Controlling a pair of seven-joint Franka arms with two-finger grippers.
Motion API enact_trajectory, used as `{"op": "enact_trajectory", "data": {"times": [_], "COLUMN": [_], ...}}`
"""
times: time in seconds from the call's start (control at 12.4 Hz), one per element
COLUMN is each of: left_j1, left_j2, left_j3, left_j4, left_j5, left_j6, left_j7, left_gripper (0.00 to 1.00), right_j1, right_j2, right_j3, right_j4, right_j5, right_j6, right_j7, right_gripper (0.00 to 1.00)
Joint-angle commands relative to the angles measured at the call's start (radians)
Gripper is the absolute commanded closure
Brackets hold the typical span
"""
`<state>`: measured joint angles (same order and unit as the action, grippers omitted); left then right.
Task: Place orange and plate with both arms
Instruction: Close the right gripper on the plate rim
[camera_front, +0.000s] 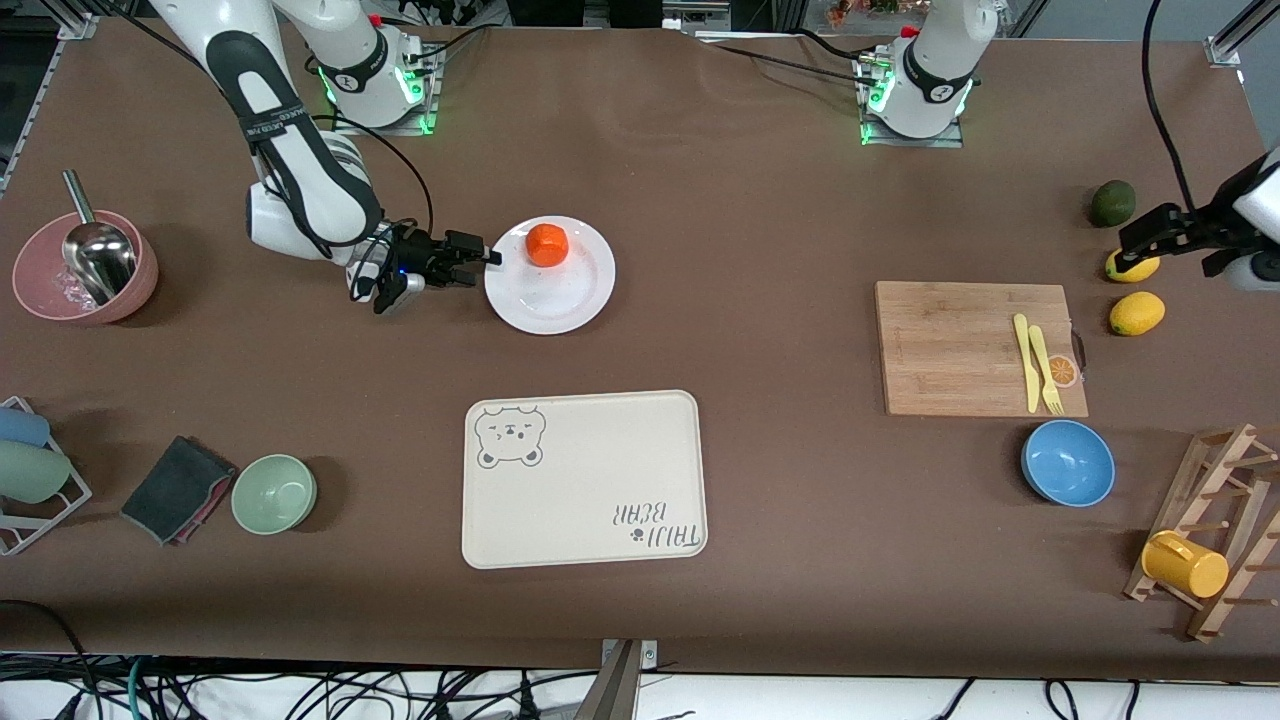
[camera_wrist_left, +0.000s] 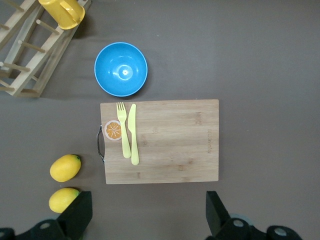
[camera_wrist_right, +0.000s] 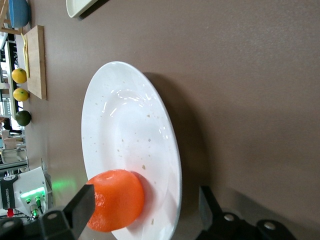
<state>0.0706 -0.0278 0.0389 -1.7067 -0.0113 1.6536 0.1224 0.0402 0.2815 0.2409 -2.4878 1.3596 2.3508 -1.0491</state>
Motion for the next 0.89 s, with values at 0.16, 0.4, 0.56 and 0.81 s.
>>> {"op": "enact_trajectory", "data": {"times": [0.16, 0.4, 0.56, 0.81], "left_j1": [0.034, 0.034, 0.034, 0.034], "left_j2": [-0.049, -0.054, -0.057, -0.072], "left_j3": [0.001, -0.005, -0.008, -0.017], "left_j4": [0.015, 0.016, 0.019, 0.059], "left_j5": [-0.041, -0.042, -0.042, -0.044], "left_j6": [-0.055, -0.061, -0.081, -0.133], "left_j7": [0.019, 0.019, 0.019, 0.016], "left_gripper": [0.0, 0.0, 0.0, 0.0], "right_j1": [-0.01, -0.008, -0.008, -0.008], "right_j2": [0.042, 0.054, 0.059, 0.065], "right_j3": [0.037, 0.037, 0.038, 0.052], "right_j4": [0.003, 0.003, 0.004, 0.004], "right_j5": [0.076, 0.078, 0.098, 0.111], "right_j6": [0.044, 0.044, 0.044, 0.054], "right_j7": [-0.078, -0.08, -0.081, -0.086], "right_gripper": [0.14, 0.25, 0.29, 0.37]}}
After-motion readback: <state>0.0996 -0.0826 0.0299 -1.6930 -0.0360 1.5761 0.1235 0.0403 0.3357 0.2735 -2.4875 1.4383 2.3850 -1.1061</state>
